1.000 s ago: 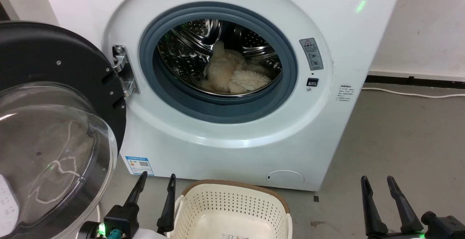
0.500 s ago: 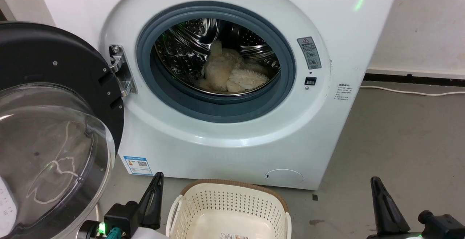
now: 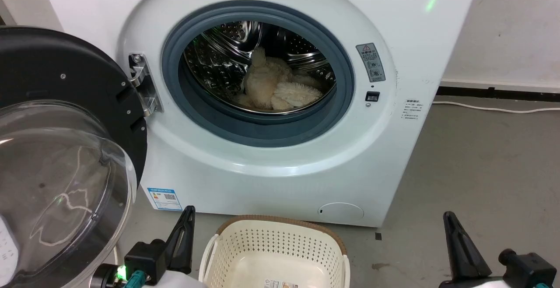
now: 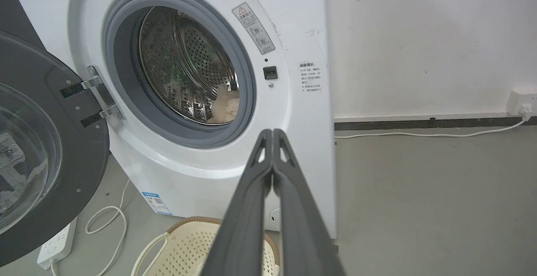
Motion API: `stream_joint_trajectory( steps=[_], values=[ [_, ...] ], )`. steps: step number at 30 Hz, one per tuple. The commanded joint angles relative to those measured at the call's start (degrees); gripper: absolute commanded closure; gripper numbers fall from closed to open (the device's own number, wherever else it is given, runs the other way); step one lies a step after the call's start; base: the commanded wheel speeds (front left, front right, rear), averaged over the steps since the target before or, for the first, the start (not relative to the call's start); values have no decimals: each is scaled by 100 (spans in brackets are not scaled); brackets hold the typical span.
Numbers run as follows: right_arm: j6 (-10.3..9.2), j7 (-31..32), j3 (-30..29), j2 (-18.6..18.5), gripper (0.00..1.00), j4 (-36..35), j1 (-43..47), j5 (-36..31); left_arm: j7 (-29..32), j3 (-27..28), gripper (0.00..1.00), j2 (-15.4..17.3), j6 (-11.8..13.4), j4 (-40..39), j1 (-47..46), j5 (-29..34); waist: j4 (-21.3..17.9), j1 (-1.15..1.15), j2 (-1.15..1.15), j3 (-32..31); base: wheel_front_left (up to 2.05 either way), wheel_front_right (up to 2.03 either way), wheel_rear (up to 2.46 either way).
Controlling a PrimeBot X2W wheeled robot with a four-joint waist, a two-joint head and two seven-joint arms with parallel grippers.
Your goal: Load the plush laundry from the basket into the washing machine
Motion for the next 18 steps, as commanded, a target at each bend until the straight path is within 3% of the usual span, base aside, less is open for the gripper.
stream_joint_trajectory(
  steps=[1,18],
  values=[
    [1,35,-4,-1,100,-22,-118,-87,47,37,100,-33,24,-47,-28,59,-3,0,0,3,0,0,0],
    [2,235,-7,-2,100,-37,-222,-312,245,137,100,-77,53,-157,-49,163,-37,0,0,35,0,0,0]
  ],
)
